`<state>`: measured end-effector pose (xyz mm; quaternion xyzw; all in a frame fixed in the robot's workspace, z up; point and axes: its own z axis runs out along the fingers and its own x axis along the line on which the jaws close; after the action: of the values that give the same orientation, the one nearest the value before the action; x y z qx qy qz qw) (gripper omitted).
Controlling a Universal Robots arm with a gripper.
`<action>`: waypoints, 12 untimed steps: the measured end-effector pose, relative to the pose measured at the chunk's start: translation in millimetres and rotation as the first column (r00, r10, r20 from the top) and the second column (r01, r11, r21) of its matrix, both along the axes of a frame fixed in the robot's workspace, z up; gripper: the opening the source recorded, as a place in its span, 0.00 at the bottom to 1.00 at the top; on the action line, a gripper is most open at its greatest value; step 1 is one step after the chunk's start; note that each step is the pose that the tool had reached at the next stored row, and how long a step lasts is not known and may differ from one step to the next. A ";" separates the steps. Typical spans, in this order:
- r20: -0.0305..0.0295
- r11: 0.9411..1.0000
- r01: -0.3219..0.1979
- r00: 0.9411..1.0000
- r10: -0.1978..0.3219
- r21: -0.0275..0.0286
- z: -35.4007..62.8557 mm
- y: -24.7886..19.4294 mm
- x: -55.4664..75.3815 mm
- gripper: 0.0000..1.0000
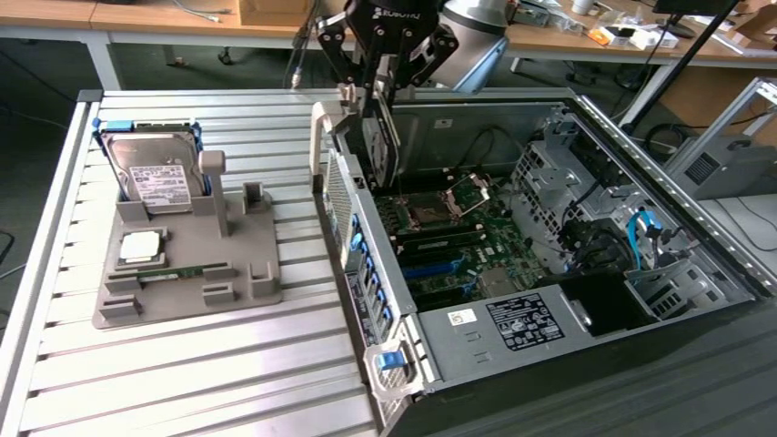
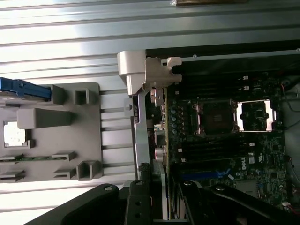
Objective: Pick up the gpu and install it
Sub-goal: 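Pick up the gpu and move the gpu toward the slot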
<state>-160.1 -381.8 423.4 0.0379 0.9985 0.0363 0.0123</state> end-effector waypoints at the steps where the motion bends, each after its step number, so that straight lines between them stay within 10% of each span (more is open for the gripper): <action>1: 0.000 1.000 0.000 1.000 0.000 0.000 -0.1 0.0 0.6 0.27; 12: 0.000 1.000 0.000 1.000 0.000 0.000 -0.9 0.0 8.0 0.27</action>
<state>-152.1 -381.7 422.5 0.0379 0.9986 0.0361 0.0123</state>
